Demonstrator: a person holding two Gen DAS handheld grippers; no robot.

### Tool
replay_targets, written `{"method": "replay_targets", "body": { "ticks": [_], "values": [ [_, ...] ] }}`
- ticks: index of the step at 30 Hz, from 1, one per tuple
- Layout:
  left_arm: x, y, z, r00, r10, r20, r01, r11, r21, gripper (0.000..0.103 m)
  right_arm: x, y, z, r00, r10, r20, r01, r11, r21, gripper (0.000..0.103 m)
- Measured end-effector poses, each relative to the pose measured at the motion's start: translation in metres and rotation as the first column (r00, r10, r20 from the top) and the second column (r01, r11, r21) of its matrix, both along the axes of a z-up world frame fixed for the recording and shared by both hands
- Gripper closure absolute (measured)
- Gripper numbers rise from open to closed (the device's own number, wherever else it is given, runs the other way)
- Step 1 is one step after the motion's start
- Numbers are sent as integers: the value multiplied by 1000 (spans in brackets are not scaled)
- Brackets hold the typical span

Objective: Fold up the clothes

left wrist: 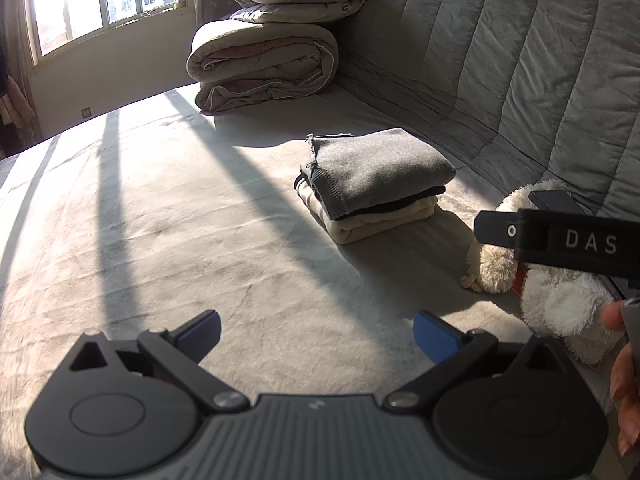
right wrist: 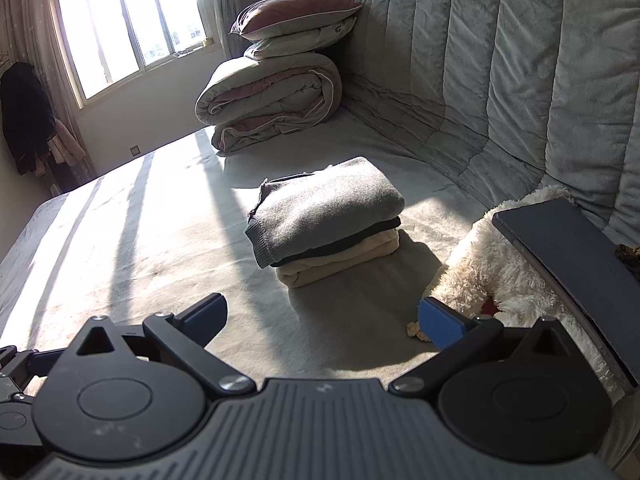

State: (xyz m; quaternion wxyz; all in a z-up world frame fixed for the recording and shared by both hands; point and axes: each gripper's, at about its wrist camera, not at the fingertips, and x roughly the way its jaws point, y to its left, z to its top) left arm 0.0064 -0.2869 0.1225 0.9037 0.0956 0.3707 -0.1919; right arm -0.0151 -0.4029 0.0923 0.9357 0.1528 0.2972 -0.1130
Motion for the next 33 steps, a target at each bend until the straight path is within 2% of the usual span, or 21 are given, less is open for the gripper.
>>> {"method": "replay_targets", "body": {
  "ticks": [23,28,33],
  "values": [
    [2,10,0,1000,12,-5,-12,1000,11,1,4,14,0,999,17,-34,-18,999,-28,0],
    [-2,24,2,1000,18,-25,-17,1000,7,1,6,20,1,999,29,-38,-31,998,-57,0],
    [-10,48,9,999,49,-12,-49,999,11,1,3,32,2,998,46,-43,-49,996,-75,0]
  ]
}}
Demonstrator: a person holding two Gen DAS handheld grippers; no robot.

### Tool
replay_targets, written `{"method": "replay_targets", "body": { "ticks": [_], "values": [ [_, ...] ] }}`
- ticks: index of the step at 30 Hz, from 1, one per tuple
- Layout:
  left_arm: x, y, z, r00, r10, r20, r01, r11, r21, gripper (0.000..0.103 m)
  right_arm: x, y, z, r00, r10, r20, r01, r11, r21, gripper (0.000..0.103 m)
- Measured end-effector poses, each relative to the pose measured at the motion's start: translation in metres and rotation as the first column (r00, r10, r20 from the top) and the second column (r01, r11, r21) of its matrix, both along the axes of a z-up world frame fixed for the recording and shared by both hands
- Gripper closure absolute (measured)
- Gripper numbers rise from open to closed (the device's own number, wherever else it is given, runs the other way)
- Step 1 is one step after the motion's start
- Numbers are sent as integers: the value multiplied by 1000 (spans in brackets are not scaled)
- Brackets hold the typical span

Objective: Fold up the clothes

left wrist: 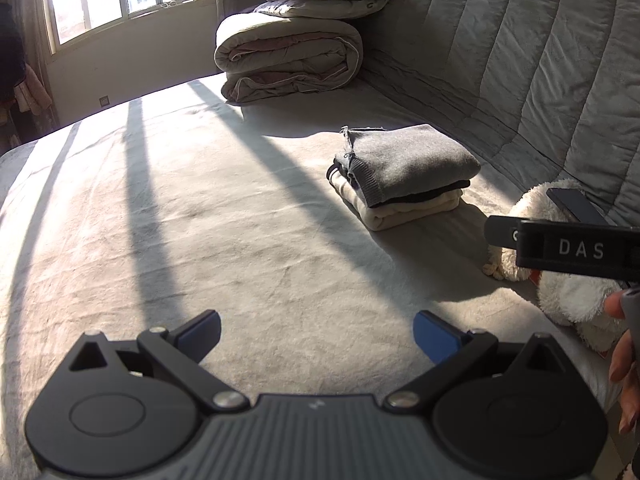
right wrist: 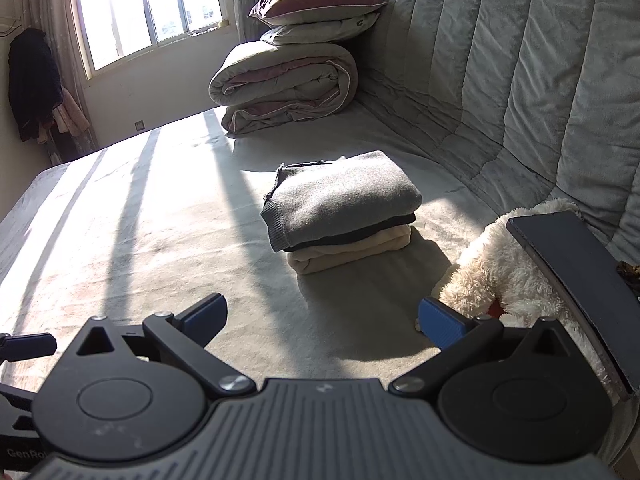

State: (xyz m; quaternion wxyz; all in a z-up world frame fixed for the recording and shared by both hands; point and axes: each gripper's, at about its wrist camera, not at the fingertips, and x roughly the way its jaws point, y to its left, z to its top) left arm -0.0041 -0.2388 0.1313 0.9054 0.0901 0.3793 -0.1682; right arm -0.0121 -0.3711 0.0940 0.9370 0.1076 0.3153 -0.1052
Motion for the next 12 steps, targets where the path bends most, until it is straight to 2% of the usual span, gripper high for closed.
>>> {"method": "replay_targets", "body": {
  "ticks": [8,12],
  "values": [
    [-20,39,11,999,30,16,-30,999,-18,1,-6,31,6,998,58,-6,-58,998,-37,0],
    [-24,63,12,998,59,26,-58,998,-26,1,-7,58,10,995,100,-20,-101,991,-87,0]
  ]
}}
